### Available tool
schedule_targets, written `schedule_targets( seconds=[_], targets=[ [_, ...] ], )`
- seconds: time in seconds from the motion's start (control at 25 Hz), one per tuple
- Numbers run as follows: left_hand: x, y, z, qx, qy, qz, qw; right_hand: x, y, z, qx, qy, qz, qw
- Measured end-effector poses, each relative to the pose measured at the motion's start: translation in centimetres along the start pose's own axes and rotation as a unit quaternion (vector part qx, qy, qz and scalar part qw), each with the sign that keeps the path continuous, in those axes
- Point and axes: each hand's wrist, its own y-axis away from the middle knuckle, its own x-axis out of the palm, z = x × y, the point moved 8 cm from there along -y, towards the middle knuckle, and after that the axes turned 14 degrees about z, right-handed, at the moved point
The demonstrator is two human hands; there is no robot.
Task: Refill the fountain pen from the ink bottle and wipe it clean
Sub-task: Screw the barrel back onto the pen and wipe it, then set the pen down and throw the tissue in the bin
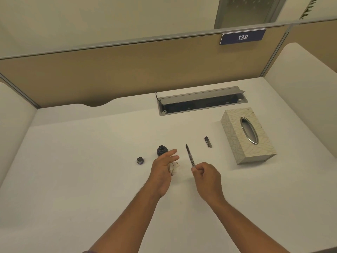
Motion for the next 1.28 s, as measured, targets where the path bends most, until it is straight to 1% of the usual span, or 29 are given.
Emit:
schedule_targets(
  seconds=[0.08, 0.16, 0.36, 0.52, 0.8, 0.88, 0.92, 1.04, 1.08, 1.2, 1.28],
  targets=[
    [-0.9, -0.3, 0.8, 0.006, 0.038, -0.031, 0.999, -0.1, -1.4, -1.2, 0.01, 0.014, -0.02, 1.0],
    [-1.7, -0.4, 1.5, -0.002, 0.035, -0.05, 0.998, -0.2, -2.7, -2.1, 0.015, 0.036, -0.032, 0.999],
    [-2.8, 0.2, 2.3, 0.013, 0.05, -0.052, 0.997, 0.0, -4.8, -3.8, 0.034, 0.117, -0.023, 0.992],
    [-2.4, 1.1, 2.9, 0.02, 0.056, -0.043, 0.997, 0.3, -5.3, -3.9, 0.04, 0.174, -0.022, 0.984],
    [-1.7, 1.7, 2.1, 0.037, 0.091, -0.034, 0.995, 0.5, -5.6, -4.0, 0.052, 0.204, -0.013, 0.977],
    [-1.5, 1.7, 1.7, 0.044, 0.098, -0.027, 0.994, 0.4, -5.4, -4.2, 0.06, 0.185, -0.011, 0.981],
    [-1.4, 1.8, 1.6, 0.047, 0.101, -0.024, 0.993, 0.2, -5.0, -4.1, 0.056, 0.165, -0.022, 0.984],
    [-1.2, 2.1, 1.1, 0.056, 0.117, -0.015, 0.991, -0.7, -3.0, -2.5, -0.021, 0.067, -0.091, 0.993],
    [-1.1, 2.2, 1.1, 0.057, 0.119, -0.012, 0.991, -0.6, -2.2, -1.7, -0.042, 0.03, -0.088, 0.995],
    [-0.3, 2.7, 1.2, 0.055, 0.117, 0.007, 0.991, 1.6, 0.3, 0.7, -0.067, -0.061, 0.016, 0.996],
    [0.3, 3.2, 1.5, 0.048, 0.123, 0.019, 0.991, 3.0, 2.2, 2.0, -0.071, -0.113, 0.065, 0.989]
  ],
)
